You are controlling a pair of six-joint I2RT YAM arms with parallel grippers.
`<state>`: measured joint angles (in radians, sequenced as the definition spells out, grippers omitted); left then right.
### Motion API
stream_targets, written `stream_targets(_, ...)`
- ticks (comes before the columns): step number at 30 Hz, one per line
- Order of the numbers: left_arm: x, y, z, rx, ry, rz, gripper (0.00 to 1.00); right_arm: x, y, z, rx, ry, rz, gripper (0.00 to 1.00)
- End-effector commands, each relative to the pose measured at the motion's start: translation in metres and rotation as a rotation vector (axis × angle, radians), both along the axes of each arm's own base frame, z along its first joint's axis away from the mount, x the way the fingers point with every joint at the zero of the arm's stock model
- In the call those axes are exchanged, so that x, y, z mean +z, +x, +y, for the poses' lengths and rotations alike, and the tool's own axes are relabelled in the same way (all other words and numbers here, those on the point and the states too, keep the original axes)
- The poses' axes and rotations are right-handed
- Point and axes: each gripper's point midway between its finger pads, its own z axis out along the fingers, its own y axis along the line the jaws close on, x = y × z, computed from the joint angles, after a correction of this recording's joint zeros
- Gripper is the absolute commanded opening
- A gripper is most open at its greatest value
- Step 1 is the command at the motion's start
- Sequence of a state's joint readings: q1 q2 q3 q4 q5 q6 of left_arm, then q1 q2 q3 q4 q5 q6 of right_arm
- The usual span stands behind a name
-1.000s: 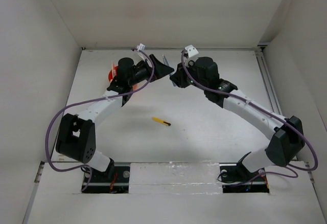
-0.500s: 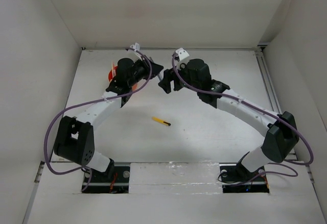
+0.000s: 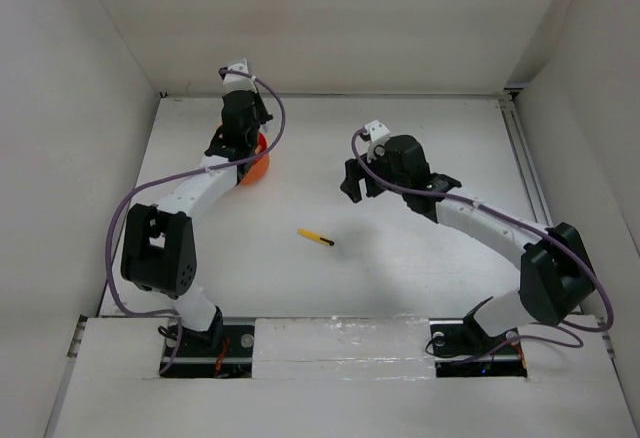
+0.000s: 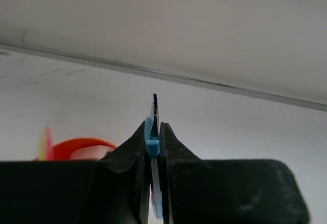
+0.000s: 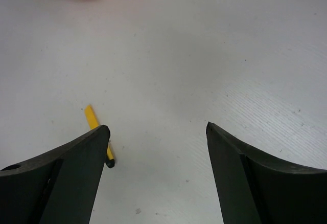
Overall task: Sort the stationery into containers
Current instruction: Pass the stationery from the right arm to the left, then place the stationery into the container
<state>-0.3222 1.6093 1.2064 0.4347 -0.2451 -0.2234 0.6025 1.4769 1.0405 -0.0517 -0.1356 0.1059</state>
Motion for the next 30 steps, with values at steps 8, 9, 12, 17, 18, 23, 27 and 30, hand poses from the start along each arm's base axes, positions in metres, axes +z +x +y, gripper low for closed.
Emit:
stream_targets(8, 0.03, 0.023, 0.09, 0.244, 0.059, -0.084, 0.0, 0.013, -0.012, 0.002, 0.126, 0.008, -0.11, 0.82)
stream_targets(9, 0.03, 0.023, 0.09, 0.244, 0.059, -0.084, 0.0, 0.014, -0.014, 0.004, 0.137, 0.012, -0.108, 0.82)
stream_targets(12, 0.019, 0.026, 0.098, 0.275, 0.08, -0.062, 0.0, 0.011, -0.013, 0.006, 0.151, 0.01, -0.11, 0.82)
stream_targets(17, 0.005, 0.028, 0.099, 0.282, 0.089, -0.035, 0.0, 0.01, -0.012, 0.009, 0.161, 0.013, -0.106, 0.82)
stream_targets(18, 0.008, 0.028, 0.099, 0.283, 0.086, -0.045, 0.0, 0.01, -0.012, 0.009, 0.161, 0.013, -0.106, 0.82)
stream_targets(23, -0.016, 0.027, 0.099, 0.283, 0.08, -0.01, 0.0, 0.006, -0.009, 0.01, 0.165, 0.002, -0.102, 0.82)
stream_targets(27, -0.03, 0.024, 0.103, 0.303, 0.09, 0.014, 0.0, 0.002, -0.009, 0.011, 0.165, -0.003, -0.094, 0.82)
stream_targets(30, -0.032, 0.024, 0.103, 0.304, 0.084, 0.023, 0.0, -0.001, -0.008, 0.011, 0.165, -0.007, -0.086, 0.82)
